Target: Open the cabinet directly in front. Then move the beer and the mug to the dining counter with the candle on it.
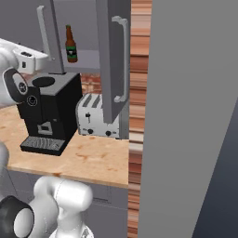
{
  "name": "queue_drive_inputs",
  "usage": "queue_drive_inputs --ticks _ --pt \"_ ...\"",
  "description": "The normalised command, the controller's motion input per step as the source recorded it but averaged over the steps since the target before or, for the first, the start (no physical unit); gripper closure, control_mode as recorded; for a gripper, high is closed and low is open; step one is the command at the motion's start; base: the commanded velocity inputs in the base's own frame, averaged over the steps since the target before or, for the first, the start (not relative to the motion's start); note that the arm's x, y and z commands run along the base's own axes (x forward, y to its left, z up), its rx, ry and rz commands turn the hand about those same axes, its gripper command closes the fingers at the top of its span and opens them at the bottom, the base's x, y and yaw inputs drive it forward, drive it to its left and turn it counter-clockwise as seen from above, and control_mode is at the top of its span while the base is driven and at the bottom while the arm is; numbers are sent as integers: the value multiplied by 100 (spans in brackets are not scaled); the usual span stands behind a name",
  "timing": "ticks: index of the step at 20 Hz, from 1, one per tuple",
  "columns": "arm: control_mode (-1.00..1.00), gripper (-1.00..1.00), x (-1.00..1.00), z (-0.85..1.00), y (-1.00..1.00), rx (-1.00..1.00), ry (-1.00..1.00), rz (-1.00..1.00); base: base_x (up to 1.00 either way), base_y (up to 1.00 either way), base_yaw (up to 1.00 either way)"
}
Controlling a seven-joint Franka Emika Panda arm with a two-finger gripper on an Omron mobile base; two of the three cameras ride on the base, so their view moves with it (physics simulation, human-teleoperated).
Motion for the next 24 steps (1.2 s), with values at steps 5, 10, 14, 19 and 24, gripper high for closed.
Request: queue_drive_inputs --ticks 5,10,14,19,24 --pt "-100 -100 43 0 3 0 0 0 0 0 0" --pt "-100 -100 46 0 9 0 1 0 0 0 0" --pt "-100 -100 45 0 14 0 1 0 0 0 0" --pt "-100 -100 51 0 16 -1 1 0 0 0 0" --pt "-100 -100 55 0 25 -7 3 0 0 0 0"
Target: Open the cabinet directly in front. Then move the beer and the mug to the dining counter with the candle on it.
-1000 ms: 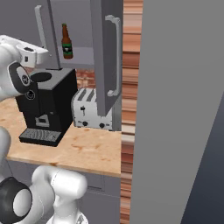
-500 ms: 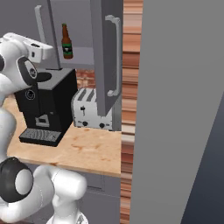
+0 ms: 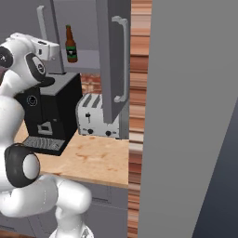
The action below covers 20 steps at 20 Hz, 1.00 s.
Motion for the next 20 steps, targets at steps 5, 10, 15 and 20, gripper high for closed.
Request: queue_drive_inputs --ticks 5,10,15,20 --pt "-100 -100 62 0 15 -5 0 0 0 0 0" --pt "-100 -100 70 0 3 -1 0 0 0 0 0" --pt "-100 100 38 0 0 0 0 0 0 0 0" --pt "-100 100 0 0 0 0 0 0 0 0 0"
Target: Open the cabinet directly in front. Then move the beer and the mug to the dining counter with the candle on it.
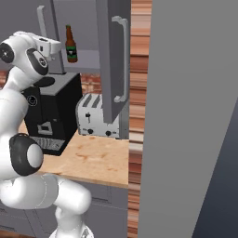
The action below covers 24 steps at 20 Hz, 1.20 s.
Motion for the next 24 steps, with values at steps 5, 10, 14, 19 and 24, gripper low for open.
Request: queue_drive_inputs --ticks 5,10,14,19,24 --pt "-100 100 0 0 0 0 0 0 0 0 0" --pt "-100 100 -2 0 0 0 0 0 0 0 0" --pt "-100 100 -42 0 18 0 0 0 0 0 0" --pt "-100 100 -76 0 71 0 0 0 0 0 0" --pt "-100 100 -77 0 98 0 0 0 0 0 0"
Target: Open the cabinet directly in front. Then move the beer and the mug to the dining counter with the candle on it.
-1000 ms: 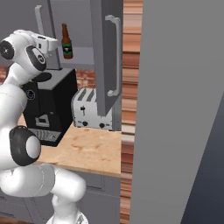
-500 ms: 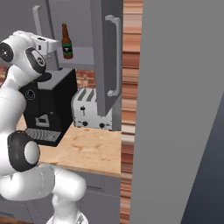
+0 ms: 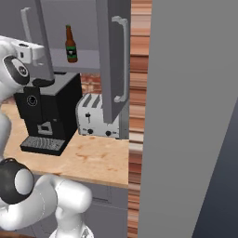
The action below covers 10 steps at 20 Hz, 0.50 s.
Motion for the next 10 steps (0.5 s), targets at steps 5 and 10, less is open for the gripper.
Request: queue_drive_inputs --ticks 5,10 --pt "-100 100 -75 0 100 0 0 0 0 0 0" --pt "-100 100 -81 0 100 -1 0 0 0 0 0"
